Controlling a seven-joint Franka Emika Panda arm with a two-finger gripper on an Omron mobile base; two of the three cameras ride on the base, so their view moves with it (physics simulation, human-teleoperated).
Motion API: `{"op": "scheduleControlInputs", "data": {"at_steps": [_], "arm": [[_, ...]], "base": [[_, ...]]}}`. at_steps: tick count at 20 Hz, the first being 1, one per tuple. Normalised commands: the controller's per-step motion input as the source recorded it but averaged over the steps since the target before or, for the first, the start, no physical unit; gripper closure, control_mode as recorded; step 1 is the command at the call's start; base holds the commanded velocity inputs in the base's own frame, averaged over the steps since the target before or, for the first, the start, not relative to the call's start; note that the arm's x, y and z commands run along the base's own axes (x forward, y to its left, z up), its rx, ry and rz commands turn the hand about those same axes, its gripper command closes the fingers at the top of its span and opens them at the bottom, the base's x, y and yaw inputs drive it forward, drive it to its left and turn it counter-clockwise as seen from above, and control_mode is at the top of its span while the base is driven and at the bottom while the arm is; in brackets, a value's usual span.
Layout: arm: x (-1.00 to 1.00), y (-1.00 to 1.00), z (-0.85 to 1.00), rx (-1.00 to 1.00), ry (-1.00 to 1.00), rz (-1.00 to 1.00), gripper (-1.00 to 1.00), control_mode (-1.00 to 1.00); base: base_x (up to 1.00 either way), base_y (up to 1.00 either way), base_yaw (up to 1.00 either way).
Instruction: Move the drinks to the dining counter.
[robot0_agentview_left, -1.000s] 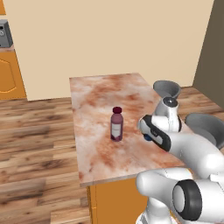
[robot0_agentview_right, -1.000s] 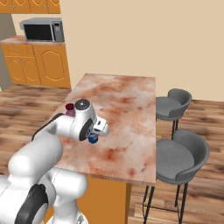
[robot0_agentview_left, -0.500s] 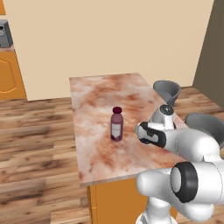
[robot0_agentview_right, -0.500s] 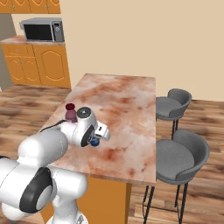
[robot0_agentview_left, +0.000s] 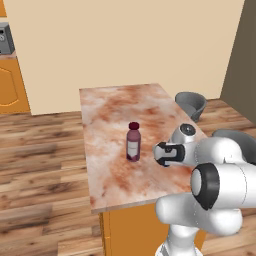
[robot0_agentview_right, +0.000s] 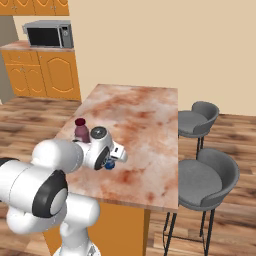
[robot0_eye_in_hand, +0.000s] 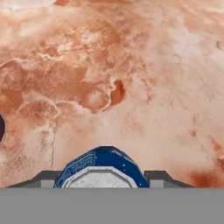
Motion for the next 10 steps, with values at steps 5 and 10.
{"op": "scheduleControlInputs", "data": {"at_steps": [5,10], "arm": [[0.0,0.0,-0.32,0.0,-0.05,0.0,1.0,-1.0],[-0.02,0.0,-0.26,0.0,-0.08,0.0,-1.0,-1.0]], "base": [[0.0,0.0,0.0],[0.0,0.0,0.0]]}}
